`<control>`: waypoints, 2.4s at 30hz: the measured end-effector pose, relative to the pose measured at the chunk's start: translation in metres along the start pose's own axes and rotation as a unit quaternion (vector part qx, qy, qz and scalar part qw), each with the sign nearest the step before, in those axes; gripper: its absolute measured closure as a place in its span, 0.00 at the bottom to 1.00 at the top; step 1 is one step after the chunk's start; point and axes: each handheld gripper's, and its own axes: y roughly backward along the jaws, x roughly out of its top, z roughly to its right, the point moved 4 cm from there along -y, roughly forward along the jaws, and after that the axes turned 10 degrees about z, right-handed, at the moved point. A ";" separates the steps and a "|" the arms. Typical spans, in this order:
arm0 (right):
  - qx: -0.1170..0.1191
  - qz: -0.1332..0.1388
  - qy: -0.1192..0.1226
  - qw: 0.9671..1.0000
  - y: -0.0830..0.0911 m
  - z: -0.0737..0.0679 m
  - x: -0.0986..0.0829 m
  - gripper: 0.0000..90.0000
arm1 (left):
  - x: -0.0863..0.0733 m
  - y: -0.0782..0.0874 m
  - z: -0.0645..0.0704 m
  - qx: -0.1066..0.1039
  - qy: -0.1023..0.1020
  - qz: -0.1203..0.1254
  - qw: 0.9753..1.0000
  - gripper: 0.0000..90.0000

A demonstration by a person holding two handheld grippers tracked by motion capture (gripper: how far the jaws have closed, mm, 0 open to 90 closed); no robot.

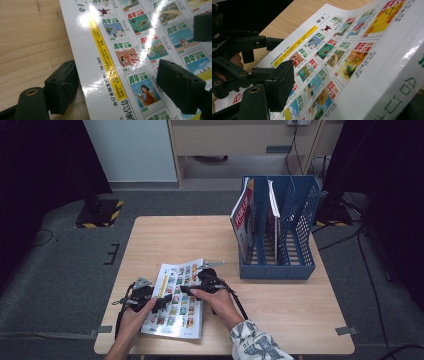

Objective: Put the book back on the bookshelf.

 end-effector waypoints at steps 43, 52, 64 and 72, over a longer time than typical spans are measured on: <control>-0.069 0.057 0.101 0.991 0.011 -0.013 0.058 0.78 | 0.001 -0.002 0.003 -0.050 -0.023 -0.025 0.998 0.09; -0.065 0.073 0.119 0.988 0.014 -0.020 0.063 0.78 | 0.002 -0.001 0.002 -0.082 0.005 -0.018 0.996 0.26; -0.047 0.094 0.149 0.983 0.019 -0.032 0.069 0.79 | 0.006 0.003 -0.014 -0.090 0.071 0.006 0.993 0.72; -0.041 0.107 0.161 0.980 0.023 -0.031 0.072 0.80 | 0.010 0.004 -0.015 -0.083 0.070 0.019 0.994 0.87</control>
